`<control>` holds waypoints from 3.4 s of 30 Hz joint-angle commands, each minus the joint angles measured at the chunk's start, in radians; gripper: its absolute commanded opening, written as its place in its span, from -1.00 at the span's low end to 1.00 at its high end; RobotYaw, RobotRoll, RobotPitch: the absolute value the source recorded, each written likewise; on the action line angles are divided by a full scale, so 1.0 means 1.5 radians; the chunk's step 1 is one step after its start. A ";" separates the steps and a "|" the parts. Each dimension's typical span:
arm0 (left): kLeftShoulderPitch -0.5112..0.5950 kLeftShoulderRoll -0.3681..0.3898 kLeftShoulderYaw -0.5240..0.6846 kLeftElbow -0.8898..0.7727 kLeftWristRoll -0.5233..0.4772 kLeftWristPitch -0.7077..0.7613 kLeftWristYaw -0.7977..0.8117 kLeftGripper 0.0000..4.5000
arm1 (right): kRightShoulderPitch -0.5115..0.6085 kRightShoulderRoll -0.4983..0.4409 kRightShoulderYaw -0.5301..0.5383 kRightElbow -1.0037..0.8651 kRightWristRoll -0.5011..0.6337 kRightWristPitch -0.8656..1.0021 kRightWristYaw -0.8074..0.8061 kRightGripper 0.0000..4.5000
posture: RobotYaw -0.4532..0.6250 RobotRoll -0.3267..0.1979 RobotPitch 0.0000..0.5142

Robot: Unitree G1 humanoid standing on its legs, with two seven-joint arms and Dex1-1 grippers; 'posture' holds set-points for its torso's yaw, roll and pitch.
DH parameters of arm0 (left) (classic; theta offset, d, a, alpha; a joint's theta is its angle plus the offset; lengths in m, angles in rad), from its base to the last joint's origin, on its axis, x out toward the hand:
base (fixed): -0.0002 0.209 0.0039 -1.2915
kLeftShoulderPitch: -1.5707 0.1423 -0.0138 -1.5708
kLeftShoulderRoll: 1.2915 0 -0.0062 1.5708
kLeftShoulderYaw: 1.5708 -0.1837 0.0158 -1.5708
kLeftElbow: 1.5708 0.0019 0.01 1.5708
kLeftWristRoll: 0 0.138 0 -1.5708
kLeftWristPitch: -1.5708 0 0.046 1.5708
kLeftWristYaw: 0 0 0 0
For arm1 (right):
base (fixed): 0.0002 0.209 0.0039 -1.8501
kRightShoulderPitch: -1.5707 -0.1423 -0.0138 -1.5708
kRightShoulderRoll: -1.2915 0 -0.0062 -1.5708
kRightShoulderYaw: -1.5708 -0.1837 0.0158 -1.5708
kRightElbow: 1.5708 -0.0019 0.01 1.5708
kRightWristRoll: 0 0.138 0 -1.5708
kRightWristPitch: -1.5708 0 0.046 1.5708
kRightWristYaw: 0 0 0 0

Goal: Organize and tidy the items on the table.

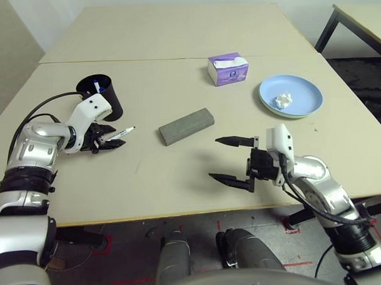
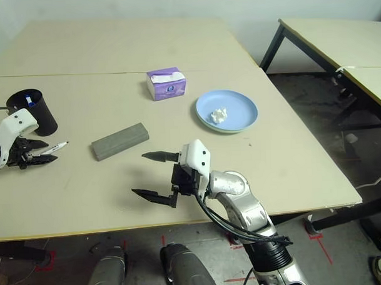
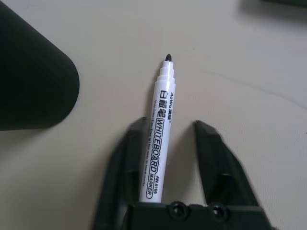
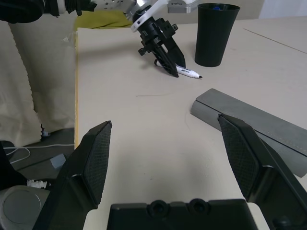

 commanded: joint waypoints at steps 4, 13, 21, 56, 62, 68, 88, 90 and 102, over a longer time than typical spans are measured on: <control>0.005 -0.006 -0.005 0.017 0.010 -0.010 0.003 -0.87 | -0.005 0.003 0.010 0.001 -0.003 0.000 -0.006 1.00 | -0.33 0.25 -0.48; 0.061 0.009 -0.002 -0.011 -0.002 -0.010 -0.022 -0.87 | 0.001 0.007 -0.009 0.047 0.008 -0.013 -0.007 1.00 | -0.29 0.25 -0.49; 0.164 0.046 0.036 -0.204 -0.116 0.050 -0.161 -0.87 | -0.006 0.008 -0.009 0.074 0.002 -0.028 0.004 1.00 | -0.27 0.25 -0.50; -0.020 -0.115 0.389 -0.156 -0.302 -0.016 0.363 -0.87 | -0.034 0.029 -0.036 0.128 0.010 -0.028 -0.011 1.00 | -0.20 0.25 -0.54; -0.055 -0.134 0.351 -0.092 -0.265 -0.074 0.380 -0.87 | -0.030 0.036 -0.059 0.118 0.024 -0.004 -0.043 1.00 | -0.23 0.25 -0.55; -0.084 -0.137 0.333 -0.037 -0.254 -0.108 0.369 -0.87 | -0.025 0.035 -0.072 0.118 0.007 -0.004 -0.081 1.00 | -0.26 0.25 -0.54; -0.115 -0.165 0.281 0.110 -0.189 -0.218 0.406 -0.87 | -0.003 0.021 -0.064 0.088 -0.012 0.001 -0.089 1.00 | -0.29 0.25 -0.50; -0.121 -0.170 0.278 0.120 -0.186 -0.224 0.404 -0.87 | 0.000 0.022 -0.061 0.084 -0.013 0.002 -0.090 1.00 | -0.30 0.25 -0.51; -0.124 -0.186 0.285 0.126 -0.207 -0.238 0.372 -0.55 | 0.003 0.024 -0.059 0.078 -0.013 0.002 -0.092 1.00 | -0.30 0.25 -0.51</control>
